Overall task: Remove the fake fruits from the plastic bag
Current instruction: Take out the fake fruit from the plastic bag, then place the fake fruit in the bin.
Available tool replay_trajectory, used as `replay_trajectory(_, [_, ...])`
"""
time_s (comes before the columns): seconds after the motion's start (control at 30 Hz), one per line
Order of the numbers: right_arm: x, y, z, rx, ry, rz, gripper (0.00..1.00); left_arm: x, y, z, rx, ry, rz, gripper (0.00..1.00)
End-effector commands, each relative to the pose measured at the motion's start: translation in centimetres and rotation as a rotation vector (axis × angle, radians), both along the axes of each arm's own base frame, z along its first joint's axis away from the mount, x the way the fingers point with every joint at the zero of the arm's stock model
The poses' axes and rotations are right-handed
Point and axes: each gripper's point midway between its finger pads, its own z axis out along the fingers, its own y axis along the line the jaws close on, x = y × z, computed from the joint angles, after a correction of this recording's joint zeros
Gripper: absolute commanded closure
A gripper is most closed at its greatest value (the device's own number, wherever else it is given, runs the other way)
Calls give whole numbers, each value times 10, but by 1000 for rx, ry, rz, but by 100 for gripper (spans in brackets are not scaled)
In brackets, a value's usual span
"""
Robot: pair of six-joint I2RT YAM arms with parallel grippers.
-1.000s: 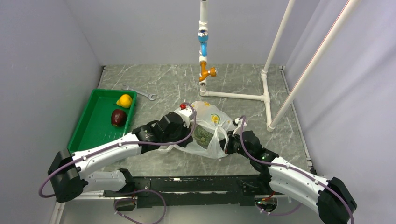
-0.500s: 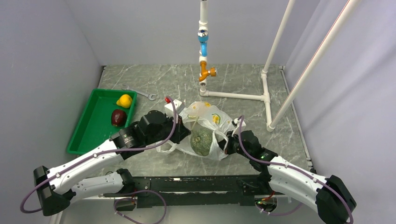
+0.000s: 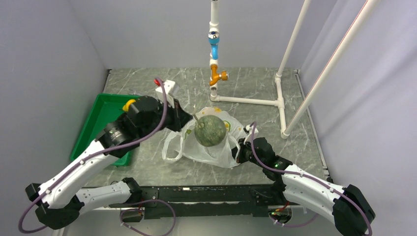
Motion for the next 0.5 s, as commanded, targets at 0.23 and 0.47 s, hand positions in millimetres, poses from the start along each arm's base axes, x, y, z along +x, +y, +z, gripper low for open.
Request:
replay_trajectory(0.23, [6,7,20,43,-62,14,100,68,109,52,189,-47,312,100])
replay_trajectory(0.47, [6,7,21,45,-63,17,100,114,245,33,267,41,798,100])
